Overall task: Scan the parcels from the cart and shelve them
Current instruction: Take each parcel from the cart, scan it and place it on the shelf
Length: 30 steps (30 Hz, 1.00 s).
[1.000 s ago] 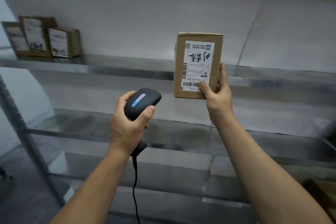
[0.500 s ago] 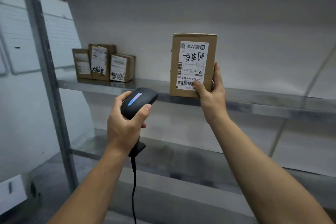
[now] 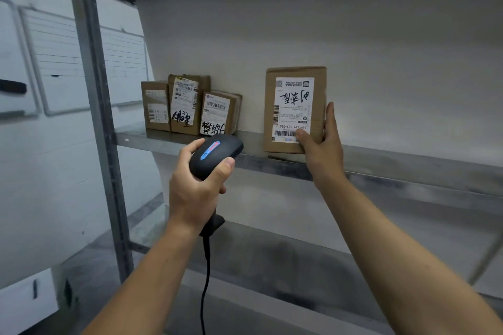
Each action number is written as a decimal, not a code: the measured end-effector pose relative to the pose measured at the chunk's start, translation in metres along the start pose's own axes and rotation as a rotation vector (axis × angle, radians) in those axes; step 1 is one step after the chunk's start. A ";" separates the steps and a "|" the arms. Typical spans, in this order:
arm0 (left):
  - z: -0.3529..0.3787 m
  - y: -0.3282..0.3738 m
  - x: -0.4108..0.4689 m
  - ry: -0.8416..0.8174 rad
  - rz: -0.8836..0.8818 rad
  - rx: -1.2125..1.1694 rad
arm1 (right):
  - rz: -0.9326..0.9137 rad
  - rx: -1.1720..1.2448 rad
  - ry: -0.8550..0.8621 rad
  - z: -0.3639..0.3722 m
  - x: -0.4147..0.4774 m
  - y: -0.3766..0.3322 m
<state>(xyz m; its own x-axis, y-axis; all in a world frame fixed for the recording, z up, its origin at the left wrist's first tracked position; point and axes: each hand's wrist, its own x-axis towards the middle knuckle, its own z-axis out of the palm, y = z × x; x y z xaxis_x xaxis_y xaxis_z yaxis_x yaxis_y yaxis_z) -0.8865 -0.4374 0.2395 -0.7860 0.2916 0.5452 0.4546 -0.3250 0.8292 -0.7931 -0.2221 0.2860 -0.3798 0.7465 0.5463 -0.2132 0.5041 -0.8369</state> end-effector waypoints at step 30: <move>0.024 -0.059 0.107 -0.012 0.026 -0.069 | 0.057 -0.263 -0.147 0.082 0.101 0.027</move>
<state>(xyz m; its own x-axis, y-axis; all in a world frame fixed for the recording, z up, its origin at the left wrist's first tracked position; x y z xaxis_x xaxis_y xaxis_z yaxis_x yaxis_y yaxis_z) -0.9877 -0.3657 0.2518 -0.7687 0.2931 0.5685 0.4447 -0.3937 0.8045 -0.9114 -0.1687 0.3162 -0.5144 0.7159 0.4722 0.0452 0.5724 -0.8187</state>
